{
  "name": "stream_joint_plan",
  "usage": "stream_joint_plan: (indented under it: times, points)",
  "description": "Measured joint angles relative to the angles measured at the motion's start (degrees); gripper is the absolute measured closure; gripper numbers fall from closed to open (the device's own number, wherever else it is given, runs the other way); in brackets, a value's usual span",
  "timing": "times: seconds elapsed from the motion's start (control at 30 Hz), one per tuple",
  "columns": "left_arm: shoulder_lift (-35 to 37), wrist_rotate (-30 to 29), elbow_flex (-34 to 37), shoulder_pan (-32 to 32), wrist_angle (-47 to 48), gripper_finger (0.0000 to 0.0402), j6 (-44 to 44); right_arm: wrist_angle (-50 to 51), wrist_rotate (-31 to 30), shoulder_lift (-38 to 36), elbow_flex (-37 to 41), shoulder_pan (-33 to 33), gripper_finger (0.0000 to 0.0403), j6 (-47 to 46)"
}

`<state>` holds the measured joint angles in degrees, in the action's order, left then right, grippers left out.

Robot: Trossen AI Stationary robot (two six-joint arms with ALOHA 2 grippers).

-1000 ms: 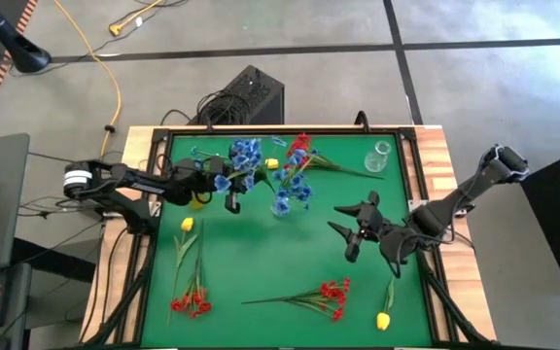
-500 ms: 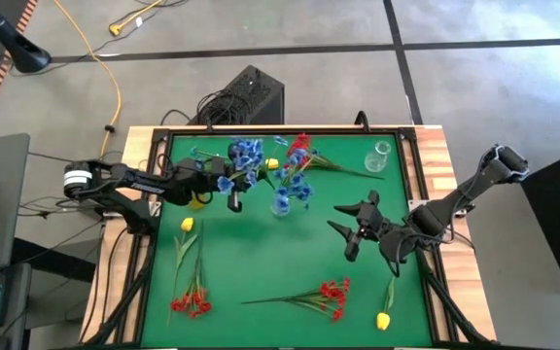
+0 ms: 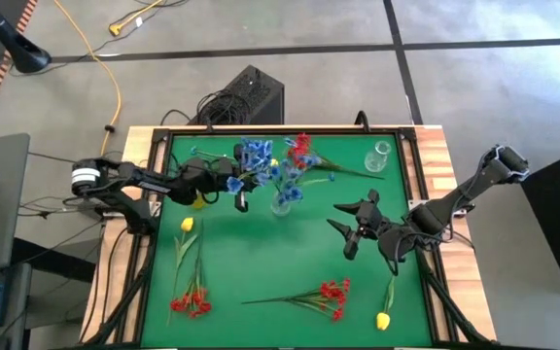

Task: Sort flowers into vase by color
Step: Put the bottom blue flowers into the bottom transparent vase

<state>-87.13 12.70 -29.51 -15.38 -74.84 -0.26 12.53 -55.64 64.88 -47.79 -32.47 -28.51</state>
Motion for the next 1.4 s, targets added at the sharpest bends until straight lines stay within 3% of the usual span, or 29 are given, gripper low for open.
stream_joint_plan:
  times: [0.47,0.6,1.03,1.4]
  points:
    - [-1.2,1.1,-0.9,-0.4,1.7,0.039,-0.7,-0.2,0.2,0.0,0.0,-0.1,0.0173,0.3]
    - [-0.8,3.9,-1.7,-1.5,3.2,0.039,-2.9,-0.2,0.2,0.0,0.0,-0.1,0.0173,0.5]
    - [-0.8,11.1,-7.9,-2.8,15.7,0.039,-5.2,-0.3,0.2,0.0,0.0,0.0,0.0173,0.5]
    - [2.9,12.7,-10.2,-3.5,24.9,0.039,-3.2,0.4,0.3,0.0,0.0,0.0,0.0173,0.5]
